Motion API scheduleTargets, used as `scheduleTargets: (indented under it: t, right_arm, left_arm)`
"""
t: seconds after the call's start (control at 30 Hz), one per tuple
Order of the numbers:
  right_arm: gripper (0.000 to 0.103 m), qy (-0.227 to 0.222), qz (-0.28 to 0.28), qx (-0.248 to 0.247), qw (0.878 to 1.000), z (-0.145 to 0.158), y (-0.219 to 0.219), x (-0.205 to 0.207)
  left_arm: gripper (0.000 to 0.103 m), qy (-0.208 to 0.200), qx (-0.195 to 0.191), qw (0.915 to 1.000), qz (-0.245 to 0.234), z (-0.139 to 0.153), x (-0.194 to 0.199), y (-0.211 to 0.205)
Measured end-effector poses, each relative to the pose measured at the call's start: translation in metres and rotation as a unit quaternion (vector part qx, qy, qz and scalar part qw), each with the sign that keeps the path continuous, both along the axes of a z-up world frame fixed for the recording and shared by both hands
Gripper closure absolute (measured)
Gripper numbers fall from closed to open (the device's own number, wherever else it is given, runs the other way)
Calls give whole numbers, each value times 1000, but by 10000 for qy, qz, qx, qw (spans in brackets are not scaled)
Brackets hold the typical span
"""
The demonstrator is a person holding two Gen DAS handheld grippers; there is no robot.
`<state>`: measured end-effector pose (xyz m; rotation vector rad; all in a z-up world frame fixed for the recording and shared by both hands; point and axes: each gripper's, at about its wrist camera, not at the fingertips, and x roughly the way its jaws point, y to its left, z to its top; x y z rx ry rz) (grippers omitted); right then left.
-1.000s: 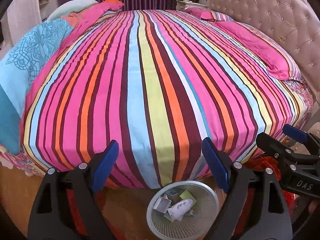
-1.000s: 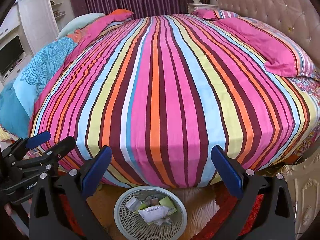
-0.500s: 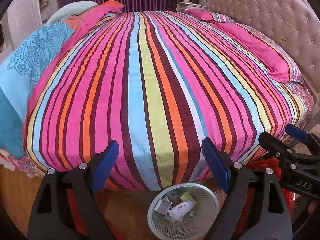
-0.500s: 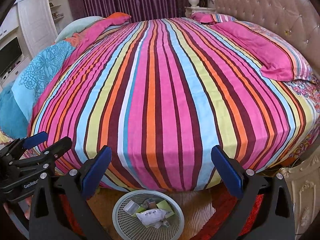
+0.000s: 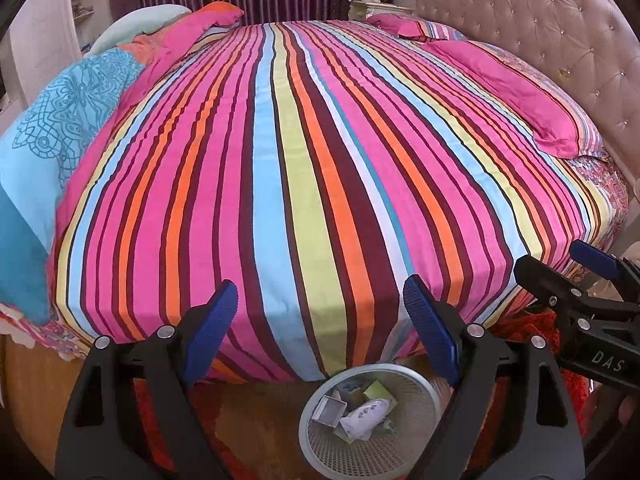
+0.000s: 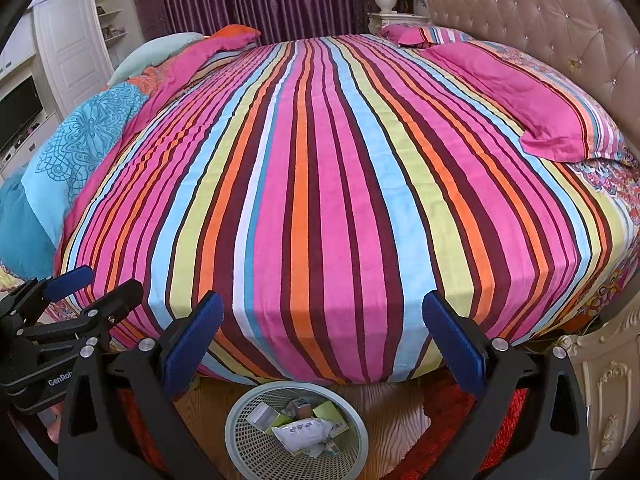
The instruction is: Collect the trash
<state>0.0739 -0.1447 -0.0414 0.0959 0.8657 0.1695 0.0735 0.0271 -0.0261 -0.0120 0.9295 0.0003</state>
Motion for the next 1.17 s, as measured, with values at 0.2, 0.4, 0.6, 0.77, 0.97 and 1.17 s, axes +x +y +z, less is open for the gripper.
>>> scheduleTargets:
  t: [0.2,0.4,0.6,0.77,0.97,1.17]
  right_arm:
    - [8,20,5,-12,10000,-1,1,1]
    - [8,30,-8,3,10000,-1,0,1]
    - [8,46,-28,28,10000,-2,-2,1]
    - [8,53,-31,35,10000,-2,-2,1]
    - [8,35,-45,49,10000,-1,-2,0]
    - [8,21,-23,39,10000,0,0,0]
  left_arm:
    - [20,24,51,10000,13,-1,1,-1]
    - [20,24,69,10000,-15,0,2,-1]
    - [20,-1,139,9999,-4,3,3,-4]
    - [20,-97,303,9995,56,7,3,-6]
    - [20,-71,246,9997,13,9,3,-5]
    - [20,-79,206,9997,64,10,2,-3]
